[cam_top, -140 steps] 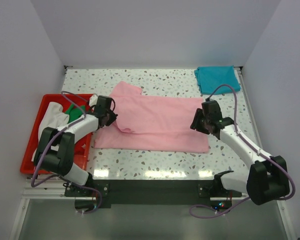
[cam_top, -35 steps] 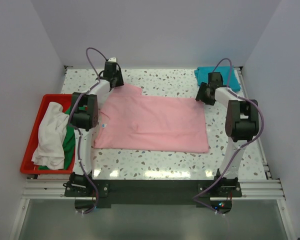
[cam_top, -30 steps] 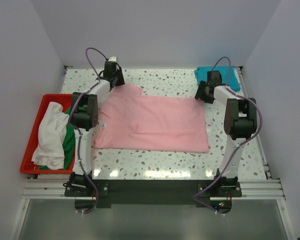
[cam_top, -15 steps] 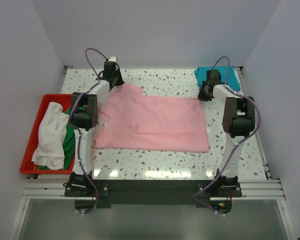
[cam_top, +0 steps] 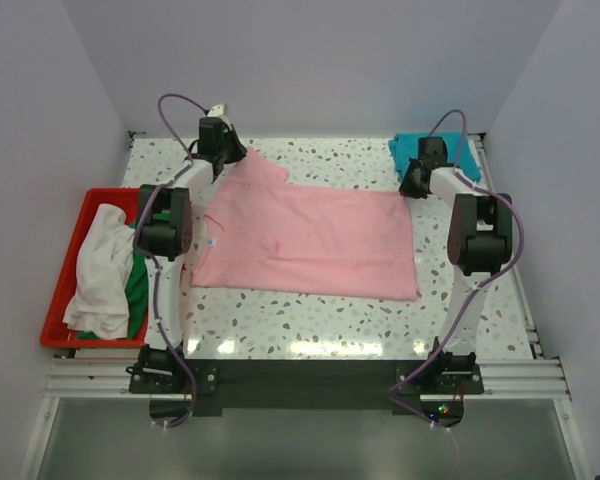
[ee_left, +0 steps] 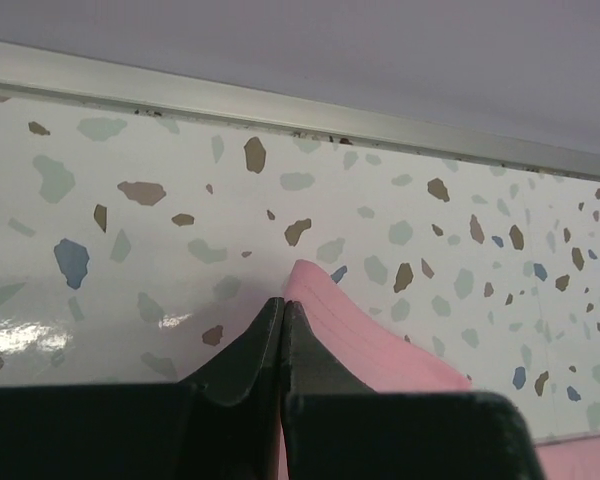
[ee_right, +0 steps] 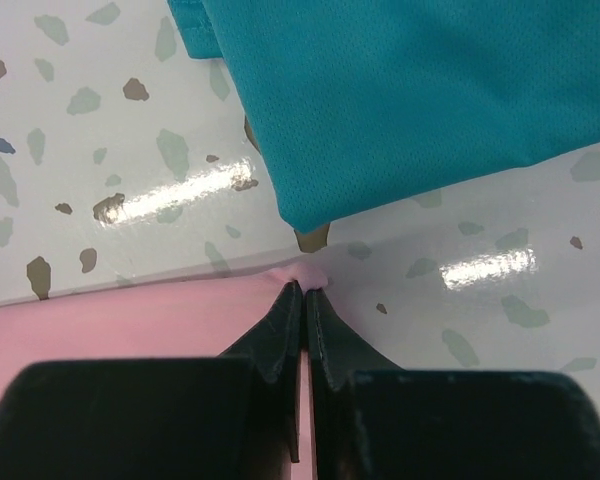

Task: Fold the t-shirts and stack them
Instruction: Fold the tshirt

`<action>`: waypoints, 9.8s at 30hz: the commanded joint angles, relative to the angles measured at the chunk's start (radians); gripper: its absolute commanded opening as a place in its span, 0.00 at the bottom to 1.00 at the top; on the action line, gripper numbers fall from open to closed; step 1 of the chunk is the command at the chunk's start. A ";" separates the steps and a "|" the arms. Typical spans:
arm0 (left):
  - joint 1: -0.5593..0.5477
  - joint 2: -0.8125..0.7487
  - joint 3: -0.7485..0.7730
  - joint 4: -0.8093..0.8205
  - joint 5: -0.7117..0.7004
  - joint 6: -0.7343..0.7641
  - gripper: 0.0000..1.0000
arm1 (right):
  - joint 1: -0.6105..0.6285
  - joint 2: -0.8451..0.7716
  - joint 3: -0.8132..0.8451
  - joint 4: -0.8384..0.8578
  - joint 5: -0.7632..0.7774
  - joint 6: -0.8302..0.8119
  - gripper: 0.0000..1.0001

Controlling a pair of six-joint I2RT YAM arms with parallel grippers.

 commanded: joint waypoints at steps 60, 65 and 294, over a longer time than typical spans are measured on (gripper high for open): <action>0.016 -1.298 -1.490 0.302 -0.126 -0.417 0.08 | -0.006 -0.843 -0.885 0.155 0.038 0.189 0.33; 0.016 -1.463 -1.542 0.237 -0.155 -0.416 0.46 | -0.006 -0.905 -0.879 0.103 0.029 0.189 0.49; -0.608 -1.348 -1.404 -0.266 -0.389 -0.540 0.48 | 0.938 -0.983 -1.024 -0.062 0.234 0.527 0.64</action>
